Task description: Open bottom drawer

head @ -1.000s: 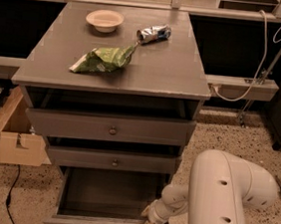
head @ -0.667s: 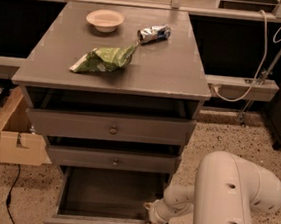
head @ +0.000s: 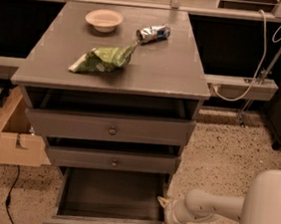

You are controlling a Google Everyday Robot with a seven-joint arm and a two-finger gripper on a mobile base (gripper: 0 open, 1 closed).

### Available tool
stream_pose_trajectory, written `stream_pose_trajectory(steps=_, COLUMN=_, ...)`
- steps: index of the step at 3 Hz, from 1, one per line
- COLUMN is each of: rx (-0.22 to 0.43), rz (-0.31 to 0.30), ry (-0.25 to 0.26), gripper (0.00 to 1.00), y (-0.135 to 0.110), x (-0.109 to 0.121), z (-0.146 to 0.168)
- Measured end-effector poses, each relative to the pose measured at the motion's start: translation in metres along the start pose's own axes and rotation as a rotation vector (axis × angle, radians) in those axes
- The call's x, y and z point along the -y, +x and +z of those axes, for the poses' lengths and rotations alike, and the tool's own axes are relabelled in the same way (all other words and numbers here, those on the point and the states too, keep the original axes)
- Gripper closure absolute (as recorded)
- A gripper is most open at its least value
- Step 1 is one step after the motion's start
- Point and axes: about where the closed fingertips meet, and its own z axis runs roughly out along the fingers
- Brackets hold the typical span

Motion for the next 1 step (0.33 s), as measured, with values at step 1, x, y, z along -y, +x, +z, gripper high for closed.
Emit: stream_pose_trajectory(steps=1, rx=0.024, rz=-0.009, ry=0.072, gripper=0.0, y=0.0054, x=0.0065, z=-0.0562)
